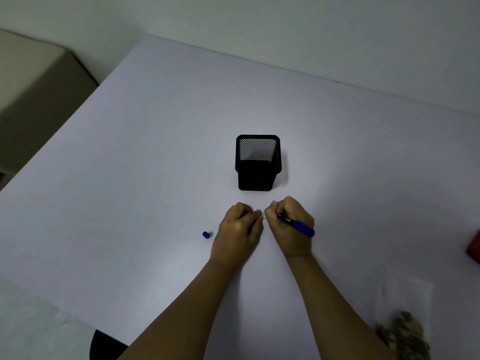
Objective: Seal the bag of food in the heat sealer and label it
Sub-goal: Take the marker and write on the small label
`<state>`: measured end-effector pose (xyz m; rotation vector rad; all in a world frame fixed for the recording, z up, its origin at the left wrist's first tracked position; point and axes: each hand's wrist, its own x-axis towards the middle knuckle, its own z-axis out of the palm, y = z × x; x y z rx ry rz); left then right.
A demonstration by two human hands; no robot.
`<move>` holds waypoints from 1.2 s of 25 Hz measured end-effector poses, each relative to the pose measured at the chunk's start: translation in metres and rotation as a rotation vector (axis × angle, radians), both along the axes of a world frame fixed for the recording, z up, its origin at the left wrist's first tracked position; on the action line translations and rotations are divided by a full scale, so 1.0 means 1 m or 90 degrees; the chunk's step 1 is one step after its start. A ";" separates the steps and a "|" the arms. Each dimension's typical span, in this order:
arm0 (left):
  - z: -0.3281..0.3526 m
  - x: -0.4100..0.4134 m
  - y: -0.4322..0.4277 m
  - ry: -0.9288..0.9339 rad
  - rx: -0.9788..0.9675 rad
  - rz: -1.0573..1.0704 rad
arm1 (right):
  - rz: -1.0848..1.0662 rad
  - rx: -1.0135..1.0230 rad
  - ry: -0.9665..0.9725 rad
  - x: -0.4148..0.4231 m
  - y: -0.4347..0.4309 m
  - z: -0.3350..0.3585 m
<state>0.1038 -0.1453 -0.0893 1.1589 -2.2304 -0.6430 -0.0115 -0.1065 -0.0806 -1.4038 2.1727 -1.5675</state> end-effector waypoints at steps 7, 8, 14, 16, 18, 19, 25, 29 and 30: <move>0.000 0.000 -0.001 0.002 -0.002 0.001 | -0.024 -0.002 -0.007 0.000 -0.001 -0.001; 0.000 0.000 -0.001 0.003 -0.004 0.000 | -0.022 -0.002 -0.004 0.000 -0.001 0.000; 0.000 0.000 0.000 0.001 -0.003 -0.001 | 0.000 0.001 0.012 0.000 -0.001 -0.001; 0.000 0.000 0.000 -0.001 -0.002 -0.002 | -0.012 0.004 0.013 0.000 0.000 0.000; 0.001 0.000 0.000 0.001 -0.002 0.000 | -0.010 -0.005 0.015 0.000 0.000 -0.001; 0.001 0.000 0.000 0.004 -0.002 0.001 | -0.007 -0.005 0.016 0.000 0.000 0.000; 0.001 -0.001 0.000 0.004 0.001 0.001 | -0.029 -0.014 0.006 -0.001 -0.001 0.001; 0.002 0.000 0.001 0.002 0.004 -0.003 | -0.021 -0.017 0.020 0.000 -0.001 0.002; 0.002 0.000 0.001 0.001 0.006 -0.003 | -0.023 -0.016 0.011 -0.001 -0.001 0.002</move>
